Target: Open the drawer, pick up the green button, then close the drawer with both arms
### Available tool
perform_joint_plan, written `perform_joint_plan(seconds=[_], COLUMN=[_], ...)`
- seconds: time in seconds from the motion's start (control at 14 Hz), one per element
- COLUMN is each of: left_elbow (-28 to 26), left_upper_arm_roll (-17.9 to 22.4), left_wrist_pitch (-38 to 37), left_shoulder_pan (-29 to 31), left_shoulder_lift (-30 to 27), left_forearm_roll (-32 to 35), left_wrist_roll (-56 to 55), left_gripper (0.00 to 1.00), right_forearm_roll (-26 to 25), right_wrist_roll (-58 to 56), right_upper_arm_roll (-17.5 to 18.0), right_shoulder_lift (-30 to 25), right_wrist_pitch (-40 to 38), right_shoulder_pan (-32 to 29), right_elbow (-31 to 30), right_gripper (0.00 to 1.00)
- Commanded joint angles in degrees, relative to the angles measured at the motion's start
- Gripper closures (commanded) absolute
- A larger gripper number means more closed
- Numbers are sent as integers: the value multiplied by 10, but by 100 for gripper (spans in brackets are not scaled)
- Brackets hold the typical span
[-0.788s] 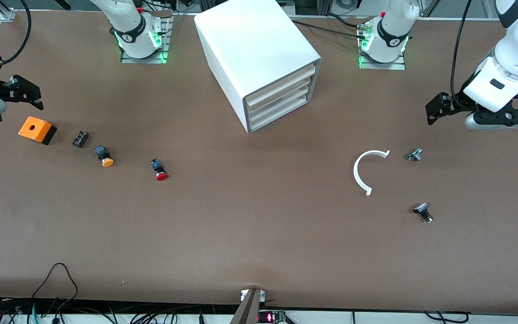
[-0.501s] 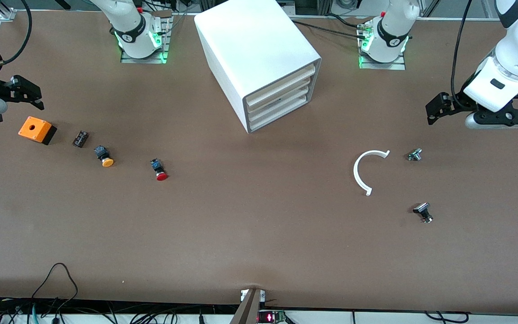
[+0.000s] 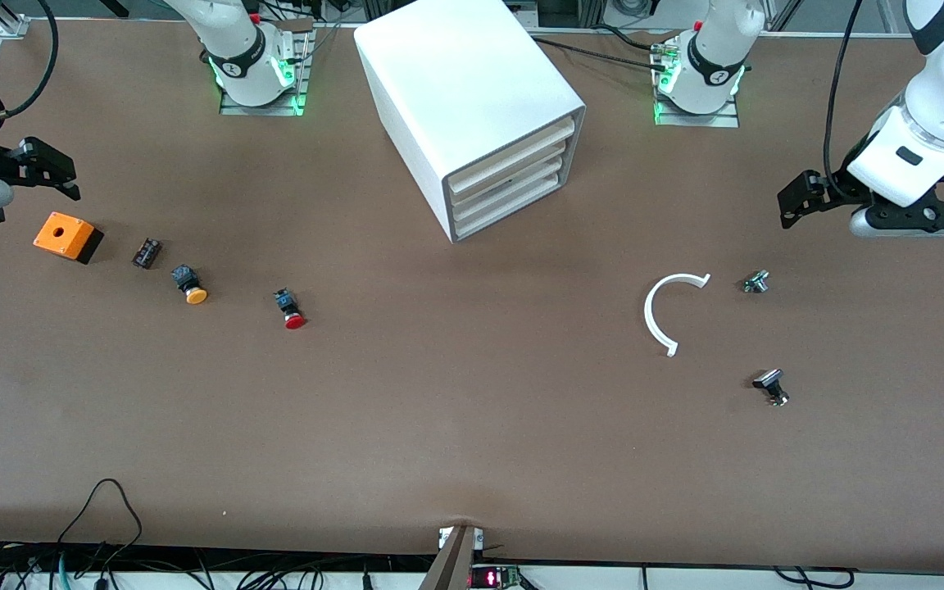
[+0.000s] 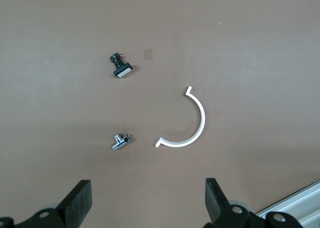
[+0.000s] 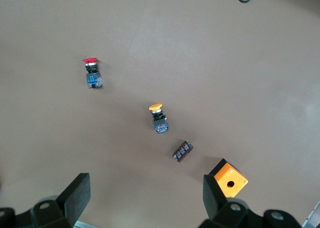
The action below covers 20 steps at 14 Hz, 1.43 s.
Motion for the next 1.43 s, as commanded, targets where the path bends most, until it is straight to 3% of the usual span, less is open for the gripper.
perform_joint_plan(seconds=[0.0,0.36,0.79,1.07,1.36], left_elbow=[14,14,0,-36,-54], left_upper_arm_roll=[-2,-4,-31,-37,-38], left_wrist_pitch=[-14,-17,-14,-14,-14], left_shoulder_pan=[6,4,5,14,14], left_shoulder_lift=[6,19,74,110,147], left_forearm_roll=[-8,-27,-77,-191,-244], left_wrist_roll=[17,19,20,54,127], left_gripper=[0,0,0,0,0], right_forearm_roll=[4,4,4,4,4], right_wrist_roll=[-4,-4,-4,-4,-4], right_upper_arm_roll=[5,3,3,3,2], right_shoulder_lift=[7,8,8,8,8], right_wrist_pitch=[-1,-1,-1,-3,-3], right_shoulder_pan=[-9,-10,-10,-10,-10], right_elbow=[9,9,9,9,9], right_gripper=[0,0,0,0,0])
